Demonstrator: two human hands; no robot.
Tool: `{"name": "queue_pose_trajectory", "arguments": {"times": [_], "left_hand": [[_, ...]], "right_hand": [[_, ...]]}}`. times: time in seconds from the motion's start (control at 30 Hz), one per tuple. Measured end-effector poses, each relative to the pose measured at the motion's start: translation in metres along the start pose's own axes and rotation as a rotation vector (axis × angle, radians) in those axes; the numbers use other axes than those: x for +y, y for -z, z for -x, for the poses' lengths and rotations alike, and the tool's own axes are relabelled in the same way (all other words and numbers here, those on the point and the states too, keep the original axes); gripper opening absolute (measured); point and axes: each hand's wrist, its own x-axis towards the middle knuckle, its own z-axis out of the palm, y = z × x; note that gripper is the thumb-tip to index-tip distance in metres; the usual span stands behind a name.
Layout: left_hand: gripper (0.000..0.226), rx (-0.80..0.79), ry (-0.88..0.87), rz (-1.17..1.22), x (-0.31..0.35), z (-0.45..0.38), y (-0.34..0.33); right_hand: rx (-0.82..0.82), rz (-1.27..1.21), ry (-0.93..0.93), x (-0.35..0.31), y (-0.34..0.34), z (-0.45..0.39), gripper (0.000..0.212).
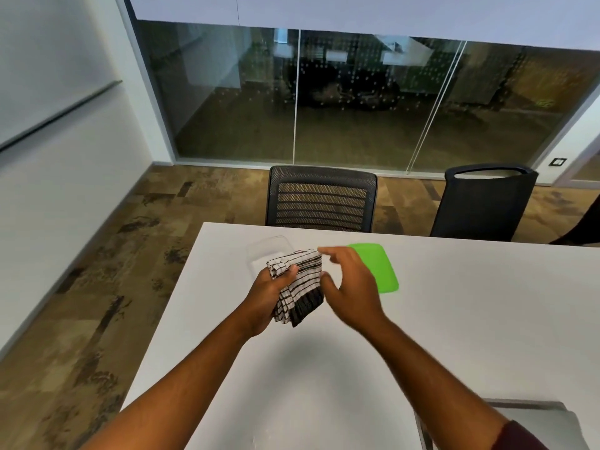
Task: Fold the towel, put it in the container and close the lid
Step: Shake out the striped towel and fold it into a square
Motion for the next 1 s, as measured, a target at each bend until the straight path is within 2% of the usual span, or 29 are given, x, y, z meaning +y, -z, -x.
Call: {"name": "queue_pose_trajectory", "arguments": {"times": [0.07,0.17,0.23,0.4,0.5,0.63,0.8,1.0], "left_hand": [[0.031,-0.084,-0.025,-0.096,0.002,0.002,0.000],[0.033,-0.216,-0.053,-0.259,0.005,0.005,-0.002],[0.035,-0.237,-0.044,-0.328,0.007,0.005,-0.004],[0.027,-0.215,-0.006,-0.283,0.007,0.006,-0.004],[0.031,-0.215,0.015,-0.304,0.009,0.006,-0.003],[0.034,-0.324,0.071,-0.275,0.012,0.006,0.001],[0.046,-0.330,0.194,-0.148,0.018,0.003,0.013],[0.042,-0.388,0.269,0.058,0.019,0.003,0.017]], "right_hand": [[-0.081,0.075,0.088,0.011,0.012,-0.017,0.046],[-0.327,0.121,0.138,0.025,0.022,-0.035,0.039],[-0.394,0.128,0.166,0.034,0.024,-0.041,0.035],[-0.348,0.067,0.186,0.047,0.021,-0.038,0.035],[-0.354,0.049,0.208,0.051,0.016,-0.033,0.031],[-0.450,0.056,0.187,0.055,0.019,-0.037,0.029],[-0.632,0.024,0.204,0.061,0.021,-0.031,0.041],[-0.501,-0.262,0.065,0.060,0.028,-0.033,0.037]]}}
